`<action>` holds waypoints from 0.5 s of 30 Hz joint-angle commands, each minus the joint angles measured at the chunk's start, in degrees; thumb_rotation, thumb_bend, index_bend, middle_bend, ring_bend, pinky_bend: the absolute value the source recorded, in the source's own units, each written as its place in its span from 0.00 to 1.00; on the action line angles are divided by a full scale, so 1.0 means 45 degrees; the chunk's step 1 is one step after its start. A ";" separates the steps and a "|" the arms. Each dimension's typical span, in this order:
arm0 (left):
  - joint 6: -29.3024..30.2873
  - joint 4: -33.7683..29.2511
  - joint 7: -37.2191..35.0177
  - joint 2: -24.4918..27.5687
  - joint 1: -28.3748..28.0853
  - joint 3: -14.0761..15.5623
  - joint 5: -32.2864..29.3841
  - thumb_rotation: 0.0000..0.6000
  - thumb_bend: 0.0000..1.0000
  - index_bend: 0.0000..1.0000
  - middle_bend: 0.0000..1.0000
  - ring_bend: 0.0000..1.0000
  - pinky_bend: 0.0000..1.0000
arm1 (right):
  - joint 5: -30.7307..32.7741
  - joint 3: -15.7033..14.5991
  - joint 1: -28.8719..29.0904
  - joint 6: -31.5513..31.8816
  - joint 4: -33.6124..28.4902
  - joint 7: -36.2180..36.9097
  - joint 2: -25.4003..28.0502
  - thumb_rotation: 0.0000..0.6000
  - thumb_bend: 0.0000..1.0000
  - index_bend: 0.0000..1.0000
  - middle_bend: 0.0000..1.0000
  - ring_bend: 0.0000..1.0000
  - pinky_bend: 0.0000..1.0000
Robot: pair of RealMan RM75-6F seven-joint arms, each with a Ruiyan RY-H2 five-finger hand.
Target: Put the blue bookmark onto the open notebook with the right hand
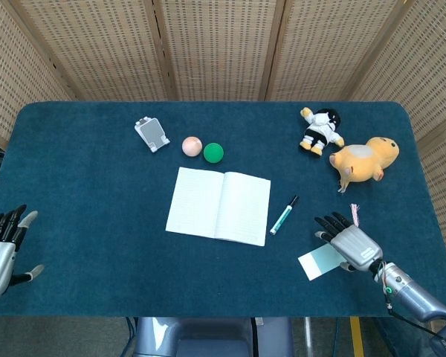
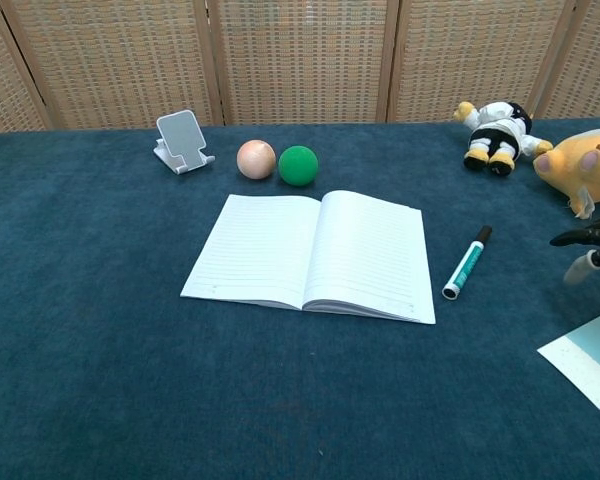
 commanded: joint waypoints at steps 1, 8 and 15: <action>-0.0012 -0.0002 0.0007 0.0002 -0.0007 -0.0002 -0.0008 1.00 0.00 0.00 0.00 0.00 0.00 | -0.0004 -0.0018 0.0021 -0.0012 -0.0011 -0.0055 -0.0033 1.00 0.00 0.20 0.00 0.00 0.00; -0.0041 -0.0018 0.0095 -0.0028 -0.0020 0.0026 0.0008 1.00 0.00 0.00 0.00 0.00 0.00 | -0.0005 -0.0059 0.0055 0.0027 0.0063 -0.0089 -0.0152 1.00 0.00 0.27 0.00 0.00 0.00; -0.0083 -0.0032 0.0172 -0.0050 -0.0039 0.0037 -0.0010 1.00 0.00 0.00 0.00 0.00 0.00 | 0.0020 -0.0134 0.0065 -0.0005 0.0225 -0.0010 -0.0247 1.00 0.00 0.28 0.00 0.00 0.00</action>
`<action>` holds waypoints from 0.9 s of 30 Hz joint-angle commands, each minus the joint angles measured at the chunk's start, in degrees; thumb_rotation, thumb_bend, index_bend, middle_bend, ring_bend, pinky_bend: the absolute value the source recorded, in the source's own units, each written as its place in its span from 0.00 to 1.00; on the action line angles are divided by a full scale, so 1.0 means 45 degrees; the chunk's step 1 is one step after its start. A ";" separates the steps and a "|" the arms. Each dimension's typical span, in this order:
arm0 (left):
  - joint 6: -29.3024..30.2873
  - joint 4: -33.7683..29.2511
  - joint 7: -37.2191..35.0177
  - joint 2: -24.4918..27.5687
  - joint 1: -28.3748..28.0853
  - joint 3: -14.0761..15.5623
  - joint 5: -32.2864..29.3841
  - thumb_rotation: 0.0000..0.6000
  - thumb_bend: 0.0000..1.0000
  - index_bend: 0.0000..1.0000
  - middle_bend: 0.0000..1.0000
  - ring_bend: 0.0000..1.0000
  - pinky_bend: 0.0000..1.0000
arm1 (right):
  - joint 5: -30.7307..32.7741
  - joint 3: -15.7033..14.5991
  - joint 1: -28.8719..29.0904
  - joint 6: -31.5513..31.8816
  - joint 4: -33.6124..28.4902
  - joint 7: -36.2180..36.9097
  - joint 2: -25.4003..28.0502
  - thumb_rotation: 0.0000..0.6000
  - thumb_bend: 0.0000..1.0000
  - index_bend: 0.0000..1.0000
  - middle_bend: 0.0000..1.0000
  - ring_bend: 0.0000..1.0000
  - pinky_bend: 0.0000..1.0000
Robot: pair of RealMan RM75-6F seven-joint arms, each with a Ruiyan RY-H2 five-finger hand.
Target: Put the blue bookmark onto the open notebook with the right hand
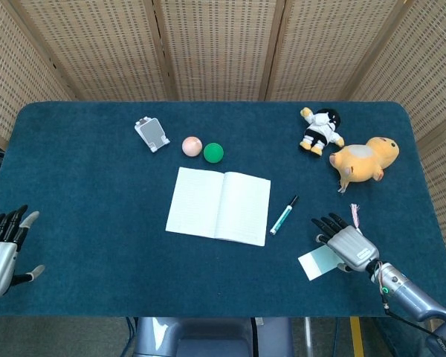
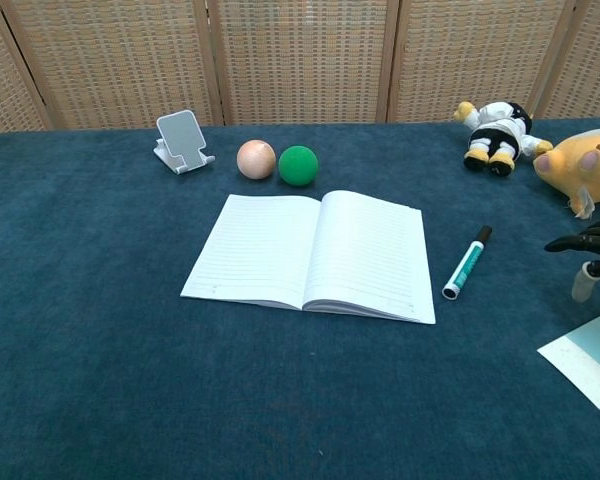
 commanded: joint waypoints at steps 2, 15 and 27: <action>-0.0018 -0.0011 0.0029 -0.0010 -0.0007 0.0006 -0.0013 1.00 0.00 0.00 0.00 0.00 0.00 | -0.0004 -0.0033 0.0002 -0.0006 0.0111 -0.0023 -0.0075 1.00 0.00 0.28 0.00 0.00 0.00; -0.0017 0.0030 0.0016 -0.0032 -0.0004 -0.0013 -0.0088 1.00 0.00 0.00 0.00 0.00 0.00 | -0.0203 -0.0249 -0.0031 0.0119 0.0882 0.0061 -0.0682 1.00 0.00 0.28 0.00 0.00 0.00; -0.0055 0.0025 0.0115 -0.0071 -0.0024 -0.0008 -0.0119 1.00 0.00 0.00 0.00 0.00 0.00 | -0.0753 -0.0557 -0.0259 0.1125 0.2330 0.0894 -0.1349 1.00 0.00 0.28 0.00 0.00 0.00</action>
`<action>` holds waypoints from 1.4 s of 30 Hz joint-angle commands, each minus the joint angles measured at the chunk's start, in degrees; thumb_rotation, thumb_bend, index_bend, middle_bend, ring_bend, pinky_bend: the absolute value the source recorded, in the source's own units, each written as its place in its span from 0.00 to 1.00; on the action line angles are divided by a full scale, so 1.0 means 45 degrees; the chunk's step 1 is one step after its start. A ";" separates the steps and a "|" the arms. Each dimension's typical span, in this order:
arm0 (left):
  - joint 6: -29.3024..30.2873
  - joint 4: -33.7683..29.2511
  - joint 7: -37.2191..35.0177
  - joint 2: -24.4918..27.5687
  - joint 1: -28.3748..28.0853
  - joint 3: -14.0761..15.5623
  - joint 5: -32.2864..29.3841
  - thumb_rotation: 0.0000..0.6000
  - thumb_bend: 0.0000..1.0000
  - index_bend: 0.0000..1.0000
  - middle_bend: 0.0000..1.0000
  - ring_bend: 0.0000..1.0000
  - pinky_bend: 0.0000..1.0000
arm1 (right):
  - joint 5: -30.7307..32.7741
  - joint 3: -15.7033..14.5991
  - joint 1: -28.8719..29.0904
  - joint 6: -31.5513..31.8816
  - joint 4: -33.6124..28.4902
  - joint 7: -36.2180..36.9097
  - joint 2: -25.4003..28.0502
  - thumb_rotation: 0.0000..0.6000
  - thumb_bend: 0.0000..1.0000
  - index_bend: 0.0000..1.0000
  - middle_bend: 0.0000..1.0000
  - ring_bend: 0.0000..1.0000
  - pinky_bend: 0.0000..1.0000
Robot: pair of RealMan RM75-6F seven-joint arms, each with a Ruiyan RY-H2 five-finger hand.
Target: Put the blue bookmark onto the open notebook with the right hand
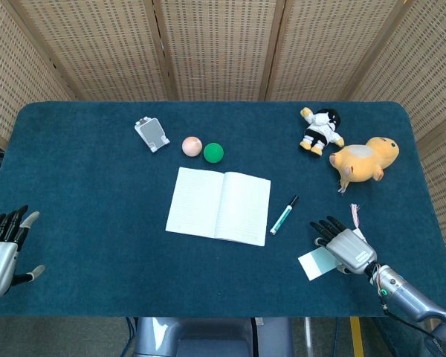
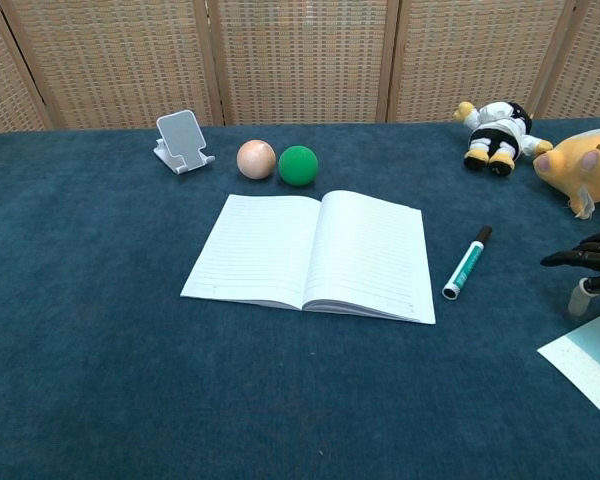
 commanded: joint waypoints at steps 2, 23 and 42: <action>0.0027 -0.0032 0.0012 -0.0007 0.0005 -0.0002 0.0011 1.00 0.00 0.00 0.00 0.00 0.00 | -0.0282 -0.0148 -0.0086 0.0437 0.0481 0.0272 -0.0264 1.00 0.00 0.28 0.00 0.00 0.00; 0.0026 -0.0039 0.0017 -0.0003 -0.0003 0.0000 0.0000 1.00 0.00 0.00 0.00 0.00 0.00 | -0.0213 -0.0239 0.0031 0.0212 0.0449 -0.0390 -0.0396 1.00 0.00 0.28 0.00 0.00 0.00; -0.0015 -0.0069 0.0017 0.0021 -0.0028 0.0004 -0.0011 1.00 0.00 0.00 0.00 0.00 0.00 | -0.0379 -0.0332 0.0008 0.0591 0.0342 -0.0415 -0.0531 1.00 0.03 0.66 0.00 0.00 0.00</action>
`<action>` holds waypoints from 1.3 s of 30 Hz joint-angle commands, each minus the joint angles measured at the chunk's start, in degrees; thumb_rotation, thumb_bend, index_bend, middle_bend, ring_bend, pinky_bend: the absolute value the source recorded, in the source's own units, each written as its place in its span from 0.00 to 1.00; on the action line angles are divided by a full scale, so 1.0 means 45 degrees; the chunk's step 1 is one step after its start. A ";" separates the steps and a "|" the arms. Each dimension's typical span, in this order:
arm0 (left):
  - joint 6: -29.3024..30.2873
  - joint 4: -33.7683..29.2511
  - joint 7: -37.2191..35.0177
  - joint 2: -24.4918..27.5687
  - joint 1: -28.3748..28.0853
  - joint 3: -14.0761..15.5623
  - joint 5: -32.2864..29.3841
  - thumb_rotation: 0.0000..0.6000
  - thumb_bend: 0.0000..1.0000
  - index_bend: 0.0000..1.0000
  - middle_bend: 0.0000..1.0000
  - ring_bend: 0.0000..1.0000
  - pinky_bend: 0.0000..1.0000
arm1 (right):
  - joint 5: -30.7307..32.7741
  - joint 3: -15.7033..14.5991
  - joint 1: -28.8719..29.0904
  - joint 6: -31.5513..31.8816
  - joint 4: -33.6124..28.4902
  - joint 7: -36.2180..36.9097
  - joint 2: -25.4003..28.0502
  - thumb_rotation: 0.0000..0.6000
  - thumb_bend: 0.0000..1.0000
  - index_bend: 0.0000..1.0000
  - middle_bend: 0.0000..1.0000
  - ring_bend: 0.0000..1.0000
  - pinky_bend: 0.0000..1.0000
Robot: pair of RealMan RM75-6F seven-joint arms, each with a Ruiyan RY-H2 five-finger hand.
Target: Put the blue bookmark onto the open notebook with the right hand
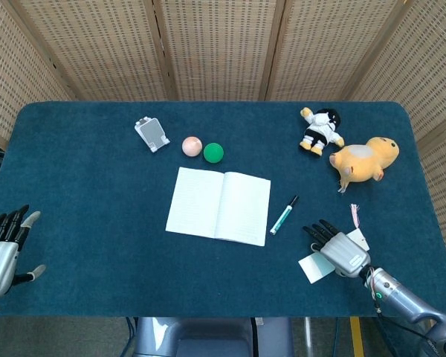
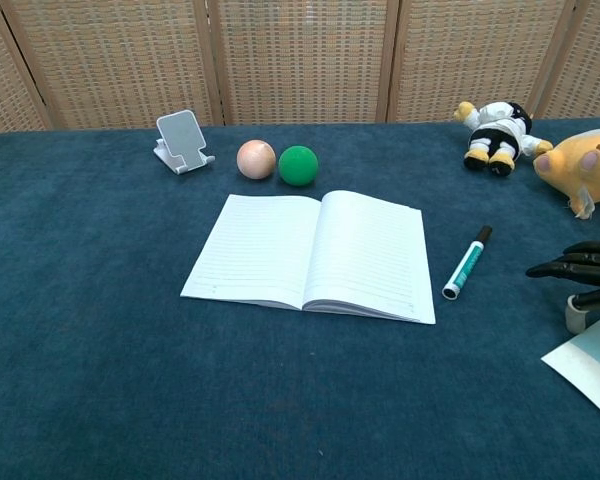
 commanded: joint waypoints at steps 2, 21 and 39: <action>0.0000 0.0004 -0.0010 0.0002 -0.0003 -0.0002 -0.0002 1.00 0.00 0.00 0.00 0.00 0.00 | -0.0052 -0.0025 -0.0030 0.0127 0.0027 0.0029 -0.0014 1.00 0.04 0.66 0.00 0.00 0.00; 0.0033 -0.0006 -0.0044 0.0025 0.0010 -0.0002 0.0000 1.00 0.00 0.00 0.00 0.00 0.00 | -0.0069 0.0345 -0.0118 0.1255 -0.0790 -0.0109 0.0701 1.00 0.05 0.66 0.00 0.00 0.00; -0.0987 -0.0135 0.0030 0.0104 -0.0493 -0.0413 -0.1175 1.00 0.00 0.00 0.00 0.00 0.00 | 0.1295 0.3324 0.3582 -0.2272 -0.4819 -0.2329 0.3077 1.00 0.09 0.66 0.00 0.00 0.00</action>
